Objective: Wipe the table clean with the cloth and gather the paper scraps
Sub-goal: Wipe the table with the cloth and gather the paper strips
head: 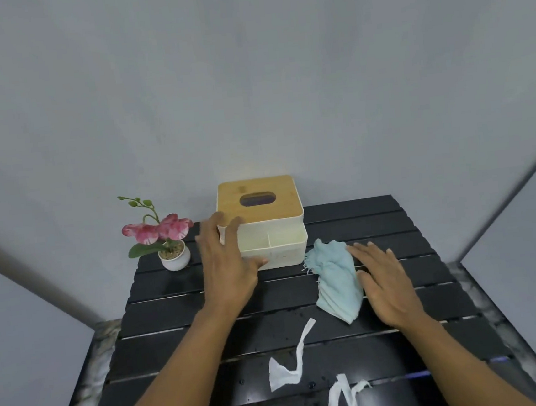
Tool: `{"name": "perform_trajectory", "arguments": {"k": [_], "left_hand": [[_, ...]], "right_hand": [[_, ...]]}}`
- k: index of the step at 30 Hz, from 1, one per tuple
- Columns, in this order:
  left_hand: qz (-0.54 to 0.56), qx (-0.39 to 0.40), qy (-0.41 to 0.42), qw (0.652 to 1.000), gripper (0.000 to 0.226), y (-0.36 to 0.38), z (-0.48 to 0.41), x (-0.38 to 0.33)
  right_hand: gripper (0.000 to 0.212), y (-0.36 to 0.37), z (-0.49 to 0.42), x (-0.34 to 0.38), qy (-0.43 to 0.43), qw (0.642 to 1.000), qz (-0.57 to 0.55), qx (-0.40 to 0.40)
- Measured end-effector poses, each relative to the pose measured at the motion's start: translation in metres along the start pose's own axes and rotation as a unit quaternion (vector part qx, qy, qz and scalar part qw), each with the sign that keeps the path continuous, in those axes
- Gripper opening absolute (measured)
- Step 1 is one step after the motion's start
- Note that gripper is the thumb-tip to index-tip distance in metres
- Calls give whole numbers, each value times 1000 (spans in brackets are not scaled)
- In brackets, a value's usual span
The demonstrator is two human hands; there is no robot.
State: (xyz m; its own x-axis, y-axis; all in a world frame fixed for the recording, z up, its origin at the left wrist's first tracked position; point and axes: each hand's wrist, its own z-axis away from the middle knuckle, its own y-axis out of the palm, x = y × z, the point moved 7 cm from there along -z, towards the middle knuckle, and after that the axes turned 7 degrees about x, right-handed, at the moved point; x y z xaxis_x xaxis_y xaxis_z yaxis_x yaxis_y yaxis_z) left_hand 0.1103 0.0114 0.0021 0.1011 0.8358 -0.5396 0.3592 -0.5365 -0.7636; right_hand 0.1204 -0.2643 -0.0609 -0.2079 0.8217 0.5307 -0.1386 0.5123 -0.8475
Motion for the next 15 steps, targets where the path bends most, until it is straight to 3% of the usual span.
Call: {"name": "perform_trajectory", "arguments": {"k": [2,3,5,7,9,11,15], "left_hand": [[-11,-45,84,995,65,-2,12,-35],[7,-26,140,990,56,5,19,-57],[34,118,232,965,48,43,34,-110],[4,259,227,939,57,88,42,-120],[-52,328,192,923,63,117,42,-111],[-97,351,189,912,66,126,43,-106],[-118,325,207,915,68,109,46,-103]], "right_hand": [[70,0,0,-2,8,1000,2,-4],[68,2,-2,0,13,1000,9,-9],[60,-5,3,-6,32,998,36,-31],[52,-1,-1,-2,34,998,50,-36],[48,0,-2,-1,32,998,40,-33],[44,-3,-1,-5,29,998,28,-38],[42,-5,0,-6,28,998,39,-51]]}}
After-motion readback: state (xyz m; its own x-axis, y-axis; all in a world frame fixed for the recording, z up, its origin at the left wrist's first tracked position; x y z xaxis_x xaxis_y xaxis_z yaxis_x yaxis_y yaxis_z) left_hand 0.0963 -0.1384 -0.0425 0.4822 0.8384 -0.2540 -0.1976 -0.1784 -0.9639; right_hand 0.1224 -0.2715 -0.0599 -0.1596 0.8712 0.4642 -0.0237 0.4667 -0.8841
